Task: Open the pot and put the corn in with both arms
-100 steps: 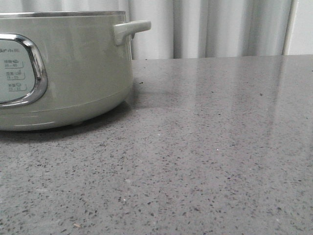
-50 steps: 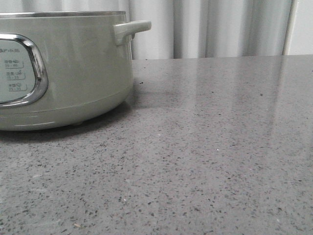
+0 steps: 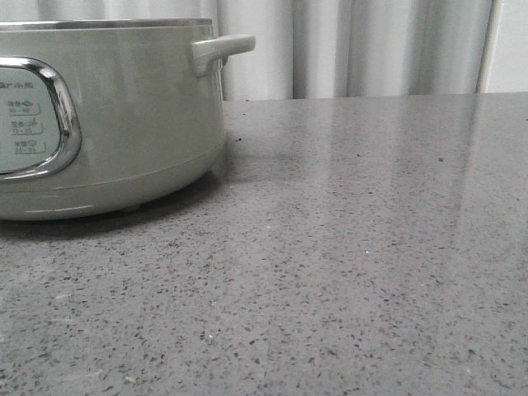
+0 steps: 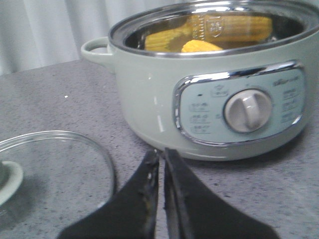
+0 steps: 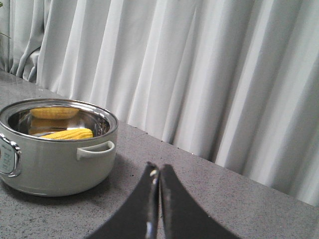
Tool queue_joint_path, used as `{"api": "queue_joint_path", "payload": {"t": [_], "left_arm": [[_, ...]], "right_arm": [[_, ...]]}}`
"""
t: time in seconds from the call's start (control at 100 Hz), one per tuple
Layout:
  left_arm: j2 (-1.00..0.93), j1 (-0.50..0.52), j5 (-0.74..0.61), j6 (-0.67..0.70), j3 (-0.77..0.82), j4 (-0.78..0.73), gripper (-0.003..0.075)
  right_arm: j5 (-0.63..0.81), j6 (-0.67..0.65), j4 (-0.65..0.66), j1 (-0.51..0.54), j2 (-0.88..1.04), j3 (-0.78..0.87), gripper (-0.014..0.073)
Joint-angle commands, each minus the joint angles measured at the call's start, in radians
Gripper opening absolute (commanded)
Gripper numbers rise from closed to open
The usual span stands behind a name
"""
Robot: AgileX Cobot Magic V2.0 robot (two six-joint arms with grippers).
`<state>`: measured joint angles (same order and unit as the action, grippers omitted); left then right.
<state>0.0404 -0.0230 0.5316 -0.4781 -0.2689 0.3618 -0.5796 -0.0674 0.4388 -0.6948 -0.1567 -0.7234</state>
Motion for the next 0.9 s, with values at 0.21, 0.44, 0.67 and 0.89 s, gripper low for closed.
{"api": "queue_joint_path", "payload": {"t": [0.21,0.44,0.67,0.89], "left_arm": [[-0.014,-0.036,-0.418,0.012,0.193,-0.072,-0.0020],[-0.080,-0.047,-0.342,0.012,0.244,-0.092,-0.0020],[-0.078,-0.047,-0.226,0.012,0.279,-0.074,-0.0020],[-0.078,-0.047,-0.231,0.012,0.277,-0.078,-0.0020]], "right_arm": [[0.081,0.009,0.026,0.000,-0.014,-0.018,-0.0055],[0.081,0.009,0.026,0.000,-0.014,-0.018,-0.0055],[0.081,0.009,0.026,0.000,-0.014,-0.018,-0.0055],[0.081,0.009,0.026,0.000,-0.014,-0.018,-0.0055]]}}
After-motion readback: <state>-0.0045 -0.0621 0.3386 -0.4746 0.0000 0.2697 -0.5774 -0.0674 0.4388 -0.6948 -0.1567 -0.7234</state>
